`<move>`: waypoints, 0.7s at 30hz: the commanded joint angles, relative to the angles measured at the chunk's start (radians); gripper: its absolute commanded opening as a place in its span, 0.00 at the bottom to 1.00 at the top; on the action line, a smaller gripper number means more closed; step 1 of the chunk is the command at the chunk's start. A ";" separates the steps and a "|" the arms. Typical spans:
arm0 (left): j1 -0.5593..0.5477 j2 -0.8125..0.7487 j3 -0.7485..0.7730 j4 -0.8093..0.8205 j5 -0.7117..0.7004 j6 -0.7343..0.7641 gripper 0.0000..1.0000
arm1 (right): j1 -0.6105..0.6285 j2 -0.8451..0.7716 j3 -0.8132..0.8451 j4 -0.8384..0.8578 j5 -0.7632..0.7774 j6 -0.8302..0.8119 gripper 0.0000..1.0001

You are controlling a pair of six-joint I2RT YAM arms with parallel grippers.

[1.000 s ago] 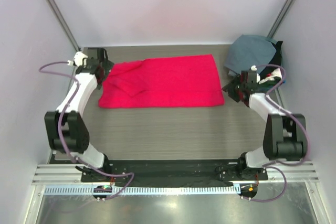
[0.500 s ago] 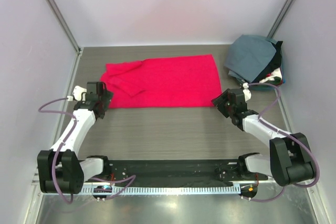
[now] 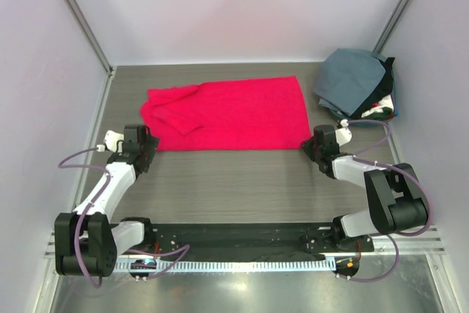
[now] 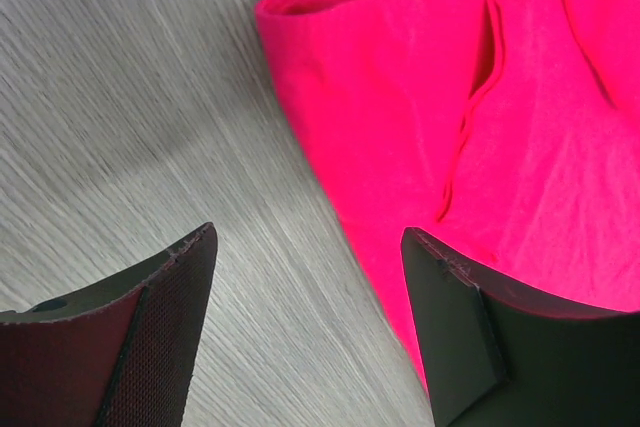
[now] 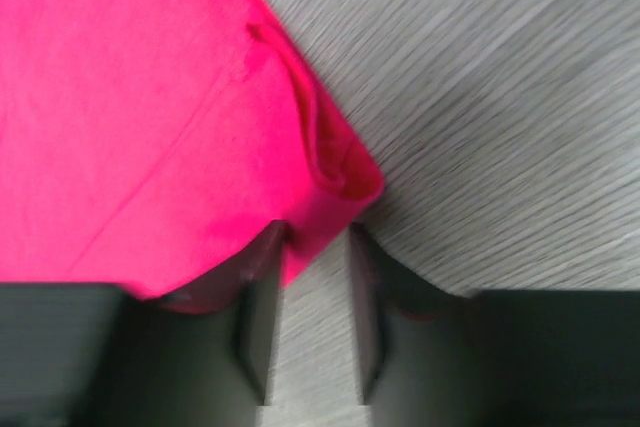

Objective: Fold and stack the t-shirts
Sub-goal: Fold the tshirt

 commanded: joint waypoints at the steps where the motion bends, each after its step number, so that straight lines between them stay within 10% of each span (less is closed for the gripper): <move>1: -0.003 -0.026 -0.040 0.121 -0.039 -0.020 0.75 | -0.003 0.016 0.043 0.009 0.123 0.006 0.33; 5: -0.003 -0.007 -0.082 0.173 -0.070 -0.023 0.71 | -0.016 0.023 0.048 -0.011 0.161 -0.027 0.03; 13: -0.003 0.107 -0.084 0.273 -0.064 -0.037 0.41 | -0.022 0.036 -0.024 0.117 0.111 -0.048 0.01; 21: -0.005 0.208 -0.064 0.278 -0.036 -0.078 0.47 | -0.030 0.047 -0.015 0.115 0.062 -0.047 0.01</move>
